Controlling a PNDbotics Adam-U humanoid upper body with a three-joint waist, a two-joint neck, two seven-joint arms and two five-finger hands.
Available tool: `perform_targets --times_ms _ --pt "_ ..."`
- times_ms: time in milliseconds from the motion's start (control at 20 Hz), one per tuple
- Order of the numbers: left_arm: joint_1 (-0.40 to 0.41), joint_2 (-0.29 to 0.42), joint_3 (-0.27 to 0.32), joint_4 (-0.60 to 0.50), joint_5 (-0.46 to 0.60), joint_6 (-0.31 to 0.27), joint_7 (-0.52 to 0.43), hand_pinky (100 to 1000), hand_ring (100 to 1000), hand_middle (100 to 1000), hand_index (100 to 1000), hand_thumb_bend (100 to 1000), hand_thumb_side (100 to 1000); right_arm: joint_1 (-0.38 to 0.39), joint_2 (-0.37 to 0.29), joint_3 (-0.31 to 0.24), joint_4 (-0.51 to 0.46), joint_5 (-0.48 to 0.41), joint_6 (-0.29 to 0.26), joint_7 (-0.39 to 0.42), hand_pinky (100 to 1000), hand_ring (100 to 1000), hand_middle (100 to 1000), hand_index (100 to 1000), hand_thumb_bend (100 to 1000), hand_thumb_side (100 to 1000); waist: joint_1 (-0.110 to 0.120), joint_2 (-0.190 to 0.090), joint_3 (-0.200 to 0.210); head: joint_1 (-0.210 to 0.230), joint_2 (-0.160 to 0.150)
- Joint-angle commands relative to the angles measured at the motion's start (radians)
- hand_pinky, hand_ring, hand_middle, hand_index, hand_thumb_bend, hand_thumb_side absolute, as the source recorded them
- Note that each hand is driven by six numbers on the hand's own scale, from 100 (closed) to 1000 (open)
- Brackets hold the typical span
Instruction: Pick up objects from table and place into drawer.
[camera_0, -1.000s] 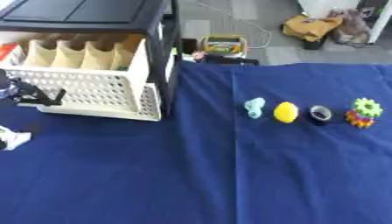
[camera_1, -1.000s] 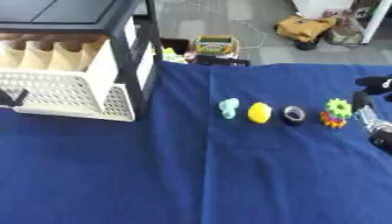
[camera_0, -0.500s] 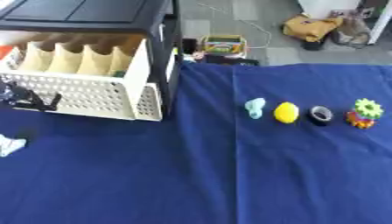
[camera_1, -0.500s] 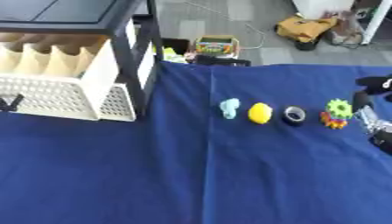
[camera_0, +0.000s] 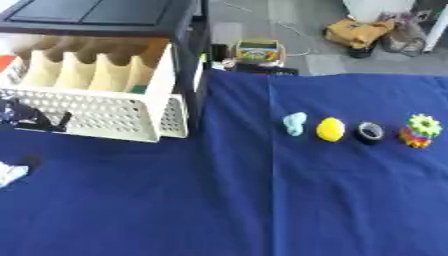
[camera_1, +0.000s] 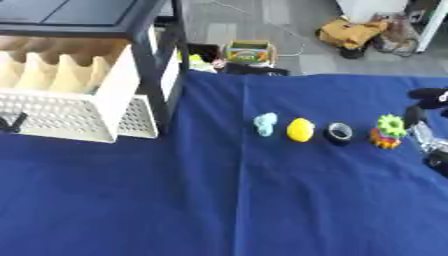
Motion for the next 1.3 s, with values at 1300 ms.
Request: perform_targets --times_ms 1300 --pt "0.042 0.062 0.085 -0.160 0.091 0.040 0.014 110 100 100 944 100 360 -0.004 -0.012 -0.018 -0.016 -0.003 0.001 -0.003 700 742 642 831 100 1000 -0.006 -0.024 0.012 -0.002 -0.009"
